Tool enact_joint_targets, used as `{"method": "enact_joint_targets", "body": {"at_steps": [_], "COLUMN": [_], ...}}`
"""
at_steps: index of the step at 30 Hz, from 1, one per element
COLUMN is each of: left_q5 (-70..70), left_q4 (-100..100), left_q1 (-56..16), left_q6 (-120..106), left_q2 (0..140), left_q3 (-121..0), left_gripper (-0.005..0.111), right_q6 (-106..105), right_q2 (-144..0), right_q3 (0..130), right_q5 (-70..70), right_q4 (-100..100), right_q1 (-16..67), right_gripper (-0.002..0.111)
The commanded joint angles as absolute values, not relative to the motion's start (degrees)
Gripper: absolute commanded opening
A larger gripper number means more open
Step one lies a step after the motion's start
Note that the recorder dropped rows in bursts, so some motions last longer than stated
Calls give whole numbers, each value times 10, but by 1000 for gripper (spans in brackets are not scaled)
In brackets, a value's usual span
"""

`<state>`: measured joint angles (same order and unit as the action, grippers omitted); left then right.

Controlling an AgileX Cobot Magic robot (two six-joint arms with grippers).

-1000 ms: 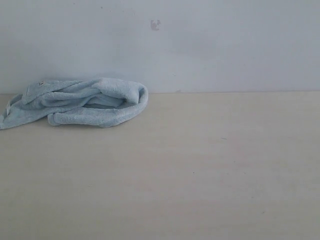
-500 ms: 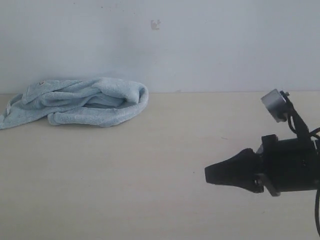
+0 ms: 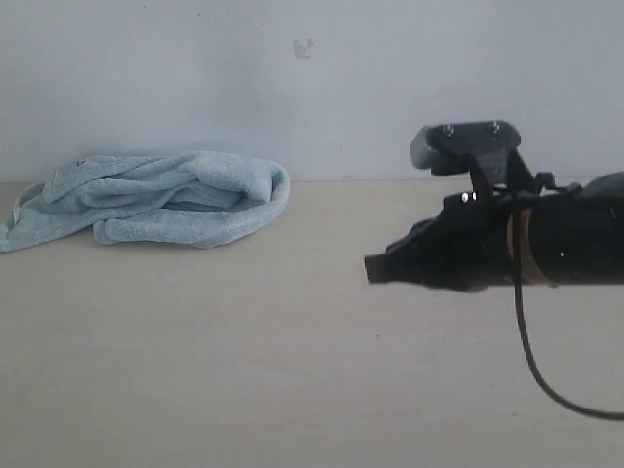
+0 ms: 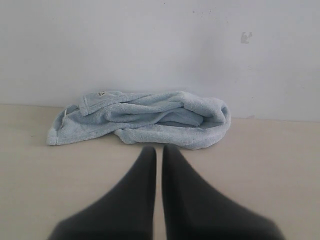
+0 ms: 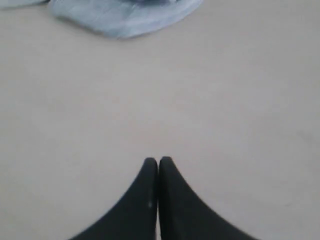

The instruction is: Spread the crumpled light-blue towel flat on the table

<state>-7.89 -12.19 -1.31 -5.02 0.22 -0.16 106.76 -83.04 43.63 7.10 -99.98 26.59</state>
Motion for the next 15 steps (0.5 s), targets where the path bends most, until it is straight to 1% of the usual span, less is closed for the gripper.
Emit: {"method": "enact_joint_targets", "body": {"at_steps": [1,5,8,11,15], "left_q5": [-73,-73,-73,-73,-68], "left_q4": [-121,-121,-121,-121,-156], "left_q1": [-11,-11,-11,-11,-11], "left_q6": [-46,-46,-46,-46,-28], "left_q2": [0,0,0,0,0], "left_q3": [0,0,0,0,0], "left_gripper": [4,4,4,4,4], "right_q6": [1001,886,790,714,579], "right_q2": [-832,-836,-836,-836,-836], "right_q3": [460,447,432,417,406], "right_q5": [-164,-333,-400,-345,-240], "right_q4": [-999,-984,-876,-780,-597], "right_q1": [267,267,267,264,264], "right_gripper": [0,0,0,0,0]}}
